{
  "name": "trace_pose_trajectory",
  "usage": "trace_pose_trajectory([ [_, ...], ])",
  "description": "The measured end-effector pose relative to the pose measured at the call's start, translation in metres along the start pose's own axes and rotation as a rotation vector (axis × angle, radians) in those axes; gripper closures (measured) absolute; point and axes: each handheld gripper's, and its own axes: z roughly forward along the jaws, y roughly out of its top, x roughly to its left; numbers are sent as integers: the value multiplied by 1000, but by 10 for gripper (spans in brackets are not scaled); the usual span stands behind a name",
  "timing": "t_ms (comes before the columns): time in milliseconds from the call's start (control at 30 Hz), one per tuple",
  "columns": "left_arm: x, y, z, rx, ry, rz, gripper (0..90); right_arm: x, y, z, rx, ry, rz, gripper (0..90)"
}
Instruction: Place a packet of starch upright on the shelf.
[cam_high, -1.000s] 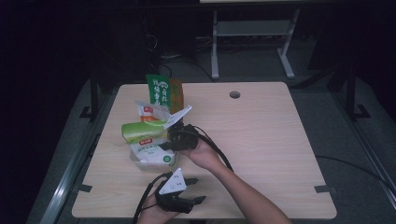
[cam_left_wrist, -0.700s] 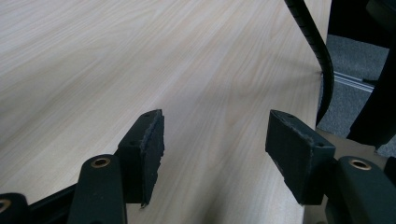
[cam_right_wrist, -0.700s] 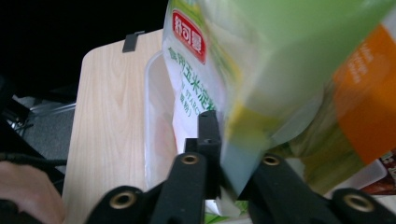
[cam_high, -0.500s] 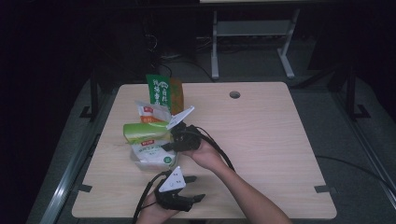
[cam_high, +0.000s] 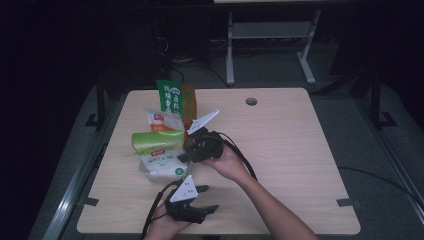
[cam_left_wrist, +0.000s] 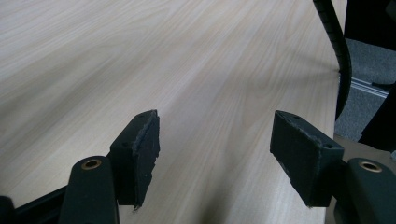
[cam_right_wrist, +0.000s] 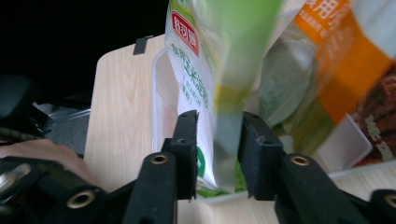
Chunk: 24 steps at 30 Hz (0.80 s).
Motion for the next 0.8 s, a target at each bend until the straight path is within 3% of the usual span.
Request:
trace_pose_trajectory([
  [333, 6, 0, 0, -1, 9, -3, 322, -11, -13, -26, -36, -14, 52, 480],
  [800, 8, 2, 1, -3, 17, -6, 316, -23, -30, -48, -33, -70, 71, 400],
])
